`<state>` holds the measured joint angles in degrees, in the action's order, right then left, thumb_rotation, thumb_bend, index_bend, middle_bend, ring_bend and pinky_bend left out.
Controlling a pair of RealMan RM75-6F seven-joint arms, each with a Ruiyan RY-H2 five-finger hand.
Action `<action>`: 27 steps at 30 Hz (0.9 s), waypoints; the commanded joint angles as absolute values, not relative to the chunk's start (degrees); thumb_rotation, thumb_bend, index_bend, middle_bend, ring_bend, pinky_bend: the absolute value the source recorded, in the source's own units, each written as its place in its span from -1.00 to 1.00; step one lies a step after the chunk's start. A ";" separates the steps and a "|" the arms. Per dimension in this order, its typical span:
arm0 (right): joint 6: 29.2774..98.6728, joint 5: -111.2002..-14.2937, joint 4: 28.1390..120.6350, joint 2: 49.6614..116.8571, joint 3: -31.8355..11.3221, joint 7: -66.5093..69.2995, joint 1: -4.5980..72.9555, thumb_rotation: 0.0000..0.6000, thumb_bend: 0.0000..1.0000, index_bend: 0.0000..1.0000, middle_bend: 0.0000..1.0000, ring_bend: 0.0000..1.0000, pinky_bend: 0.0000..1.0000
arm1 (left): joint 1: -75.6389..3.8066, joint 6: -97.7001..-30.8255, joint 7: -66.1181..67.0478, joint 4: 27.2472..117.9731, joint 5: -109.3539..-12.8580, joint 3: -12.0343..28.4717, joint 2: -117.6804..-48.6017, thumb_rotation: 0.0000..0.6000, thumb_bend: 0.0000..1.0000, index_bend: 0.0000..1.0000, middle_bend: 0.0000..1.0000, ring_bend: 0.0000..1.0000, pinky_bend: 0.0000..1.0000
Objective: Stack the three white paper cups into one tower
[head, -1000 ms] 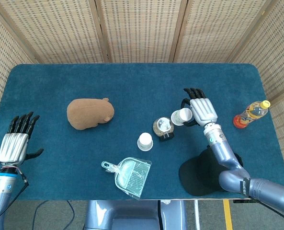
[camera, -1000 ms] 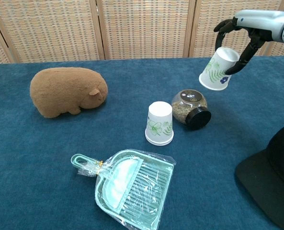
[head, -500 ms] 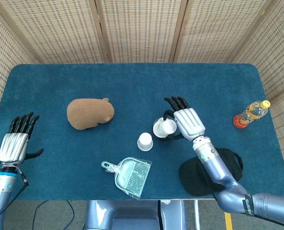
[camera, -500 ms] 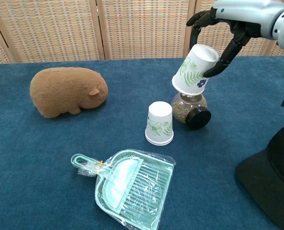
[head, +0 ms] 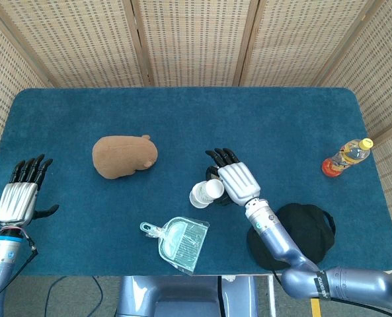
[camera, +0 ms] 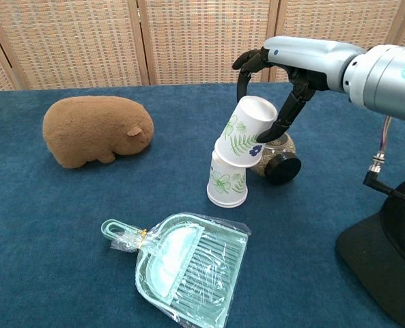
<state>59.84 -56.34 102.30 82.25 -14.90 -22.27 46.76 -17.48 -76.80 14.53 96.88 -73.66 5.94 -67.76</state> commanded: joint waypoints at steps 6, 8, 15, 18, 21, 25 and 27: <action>59.21 -54.94 100.00 84.29 -15.31 -22.97 48.15 1.00 -0.53 -0.02 -0.69 -1.00 -1.00 | -17.42 -76.29 14.06 96.74 -73.19 6.18 -67.52 1.00 -0.64 -0.90 -1.00 -1.00 -1.00; 59.17 -54.59 99.36 84.71 -15.50 -23.34 48.54 1.00 -0.53 -0.03 -0.69 -1.00 -1.00 | -17.38 -76.25 13.92 96.72 -73.09 6.26 -67.48 1.00 -0.64 -0.90 -1.00 -1.00 -1.00; 58.79 -52.75 95.97 86.82 -15.83 -25.31 50.20 1.00 -0.71 -0.19 -0.77 -1.00 -1.00 | -17.54 -75.55 13.80 96.44 -72.92 6.29 -67.53 1.00 -0.64 -0.90 -1.00 -1.00 -1.00; 58.68 -52.03 95.61 87.25 -15.48 -25.99 50.39 1.00 -0.82 -0.35 -0.87 -1.00 -1.00 | -17.66 -75.15 13.84 96.26 -72.64 6.35 -67.61 1.00 -0.64 -0.90 -1.00 -1.00 -1.00; 58.75 -51.30 95.72 87.22 -14.93 -26.39 50.16 1.00 -0.83 -0.39 -0.89 -1.00 -1.00 | -17.68 -74.96 13.90 96.14 -72.32 6.46 -67.65 1.00 -0.64 -0.90 -1.00 -1.00 -1.00; 59.00 -51.36 95.96 86.60 -14.35 -25.91 49.48 1.00 -0.84 -0.39 -0.89 -1.00 -1.00 | -17.64 -74.97 13.84 96.23 -72.31 6.53 -67.66 1.00 -0.64 -0.90 -1.00 -1.00 -1.00; 59.54 -51.96 96.26 86.10 -14.01 -25.45 48.87 1.00 -0.84 -0.39 -0.89 -1.00 -1.00 | -17.62 -75.07 13.96 96.31 -72.56 6.48 -67.64 1.00 -0.64 -0.90 -1.00 -1.00 -1.00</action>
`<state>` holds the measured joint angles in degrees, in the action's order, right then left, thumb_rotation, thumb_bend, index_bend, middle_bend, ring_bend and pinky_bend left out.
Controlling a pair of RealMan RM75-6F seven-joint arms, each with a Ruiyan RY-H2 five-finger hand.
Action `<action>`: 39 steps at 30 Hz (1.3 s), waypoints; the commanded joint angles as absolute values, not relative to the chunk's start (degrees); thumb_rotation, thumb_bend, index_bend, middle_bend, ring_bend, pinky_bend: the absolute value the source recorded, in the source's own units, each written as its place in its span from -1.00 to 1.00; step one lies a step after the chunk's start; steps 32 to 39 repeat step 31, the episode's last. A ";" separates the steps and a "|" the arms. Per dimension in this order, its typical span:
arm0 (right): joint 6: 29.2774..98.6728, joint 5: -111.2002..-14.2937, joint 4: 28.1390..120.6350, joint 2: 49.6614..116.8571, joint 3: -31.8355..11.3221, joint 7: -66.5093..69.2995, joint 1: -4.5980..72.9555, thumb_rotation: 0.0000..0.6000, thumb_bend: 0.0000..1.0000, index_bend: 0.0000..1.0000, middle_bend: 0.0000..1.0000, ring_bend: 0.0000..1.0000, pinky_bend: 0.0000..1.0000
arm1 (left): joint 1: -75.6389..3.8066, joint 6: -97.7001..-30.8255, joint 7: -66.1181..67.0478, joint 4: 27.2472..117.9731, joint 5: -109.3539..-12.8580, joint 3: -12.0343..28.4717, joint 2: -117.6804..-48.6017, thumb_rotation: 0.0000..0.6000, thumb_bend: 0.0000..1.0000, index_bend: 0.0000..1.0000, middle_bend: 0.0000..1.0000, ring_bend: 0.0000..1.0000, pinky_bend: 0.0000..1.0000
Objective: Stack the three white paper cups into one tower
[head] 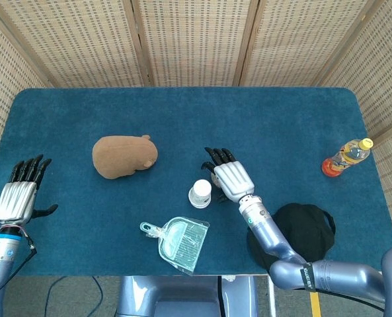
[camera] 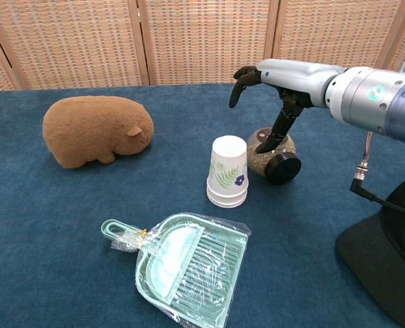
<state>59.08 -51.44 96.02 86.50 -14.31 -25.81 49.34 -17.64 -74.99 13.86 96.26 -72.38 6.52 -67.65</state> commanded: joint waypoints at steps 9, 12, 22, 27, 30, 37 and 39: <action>65.14 -59.97 97.53 81.26 -10.43 -17.65 41.67 1.00 -0.83 -0.62 -1.00 -1.00 -1.00 | -17.20 -75.58 14.02 96.11 -72.49 6.51 -67.81 1.00 -0.64 -0.92 -1.00 -1.00 -1.00; 67.37 -63.83 96.73 79.08 -8.27 -13.63 38.23 1.00 -0.84 -0.88 -1.00 -1.00 -1.00 | -16.95 -75.86 13.96 95.96 -72.30 6.56 -67.99 1.00 -0.64 -0.97 -1.00 -1.00 -1.00; 77.55 -73.76 89.96 75.89 -2.18 -4.97 27.98 1.00 -0.84 -1.00 -1.00 -1.00 -1.00 | -14.38 -78.85 14.53 95.68 -72.79 5.08 -69.06 1.00 -0.64 -1.00 -1.00 -1.00 -1.00; 81.14 -76.95 86.32 74.92 -0.33 -0.34 23.67 1.00 -0.84 -1.00 -1.00 -1.00 -1.00 | -11.91 -82.36 13.89 95.59 -73.97 4.28 -69.34 1.00 -0.64 -1.00 -1.00 -1.00 -1.00; 82.78 -78.06 85.39 74.55 0.13 1.03 22.00 1.00 -0.84 -1.00 -1.00 -1.00 -1.00 | -11.02 -83.75 13.83 95.82 -74.81 3.91 -69.33 1.00 -0.64 -1.00 -1.00 -1.00 -1.00; 83.35 -78.44 85.16 74.43 0.25 1.60 21.45 1.00 -0.84 -1.00 -1.00 -1.00 -1.00 | -10.75 -84.18 13.87 95.88 -75.17 3.74 -69.36 1.00 -0.64 -1.00 -1.00 -1.00 -1.00; 83.35 -78.44 85.16 74.43 0.25 1.60 21.45 1.00 -0.84 -1.00 -1.00 -1.00 -1.00 | -10.75 -84.18 13.87 95.88 -75.17 3.74 -69.36 1.00 -0.64 -1.00 -1.00 -1.00 -1.00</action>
